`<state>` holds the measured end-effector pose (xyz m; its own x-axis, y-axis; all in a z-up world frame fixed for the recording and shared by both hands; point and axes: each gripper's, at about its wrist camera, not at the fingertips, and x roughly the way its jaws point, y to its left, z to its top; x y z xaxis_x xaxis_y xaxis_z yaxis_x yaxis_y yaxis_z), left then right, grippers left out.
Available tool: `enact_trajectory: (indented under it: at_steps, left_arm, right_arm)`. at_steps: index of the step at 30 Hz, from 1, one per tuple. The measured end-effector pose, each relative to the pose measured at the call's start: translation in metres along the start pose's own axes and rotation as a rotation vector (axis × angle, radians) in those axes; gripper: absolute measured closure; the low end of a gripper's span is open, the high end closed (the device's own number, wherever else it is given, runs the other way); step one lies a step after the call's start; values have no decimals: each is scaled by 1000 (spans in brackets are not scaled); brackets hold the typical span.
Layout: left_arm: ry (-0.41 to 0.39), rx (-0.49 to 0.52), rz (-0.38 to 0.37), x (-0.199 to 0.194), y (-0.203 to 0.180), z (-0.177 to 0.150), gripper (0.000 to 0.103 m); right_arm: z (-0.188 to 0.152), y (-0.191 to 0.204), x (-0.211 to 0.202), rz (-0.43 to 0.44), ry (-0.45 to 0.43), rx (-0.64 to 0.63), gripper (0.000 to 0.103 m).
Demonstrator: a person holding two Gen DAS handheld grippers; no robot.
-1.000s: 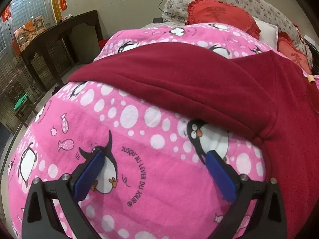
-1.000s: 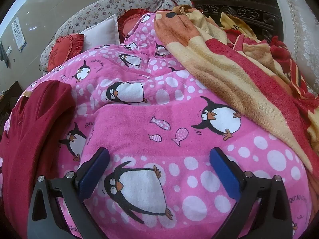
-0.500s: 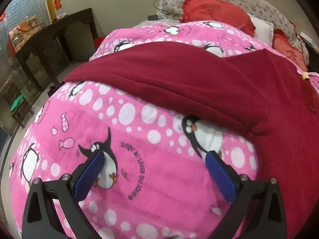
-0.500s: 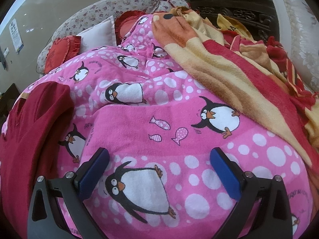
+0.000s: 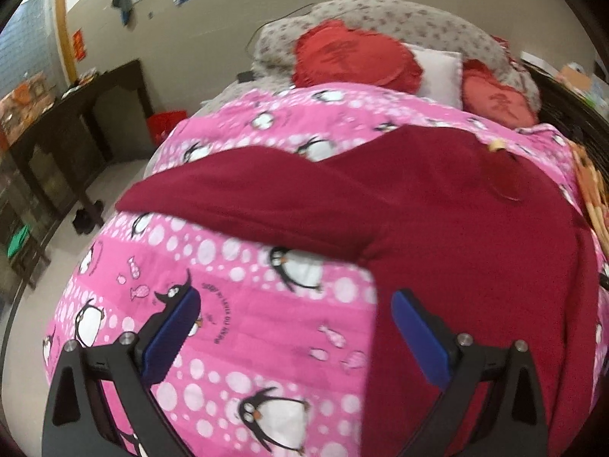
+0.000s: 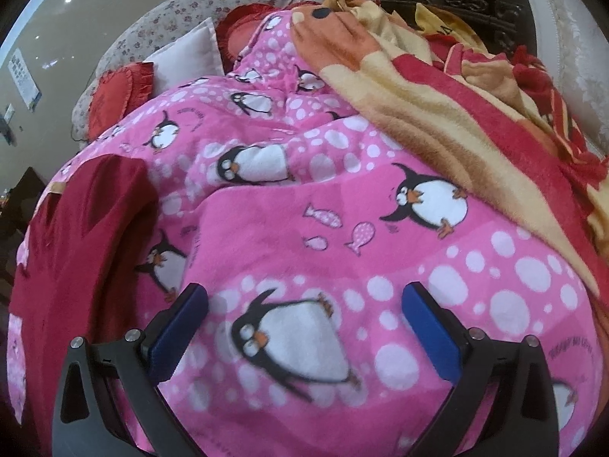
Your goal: Fold small clothes
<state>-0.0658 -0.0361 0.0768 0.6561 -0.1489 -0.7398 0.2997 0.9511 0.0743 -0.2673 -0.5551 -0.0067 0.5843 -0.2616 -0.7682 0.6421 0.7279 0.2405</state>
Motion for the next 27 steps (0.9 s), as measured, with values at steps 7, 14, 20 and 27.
enact_trajectory:
  at_steps: [7, 14, 20, 27]
  left_arm:
    - [-16, 56, -74, -23, -34, 2, 1]
    - [-31, 79, -135, -41, -60, 4, 1]
    - [-40, 111, -172, -52, -76, 8, 1]
    - [-57, 127, -201, -62, -86, 13, 1]
  right_arm:
    - [-10, 20, -19, 14, 103, -6, 25]
    - [-18, 64, -76, -12, 105, -47, 33]
    - [-17, 118, -132, -3, 70, -168, 33]
    - [-13, 170, -162, 36, 56, -259, 33]
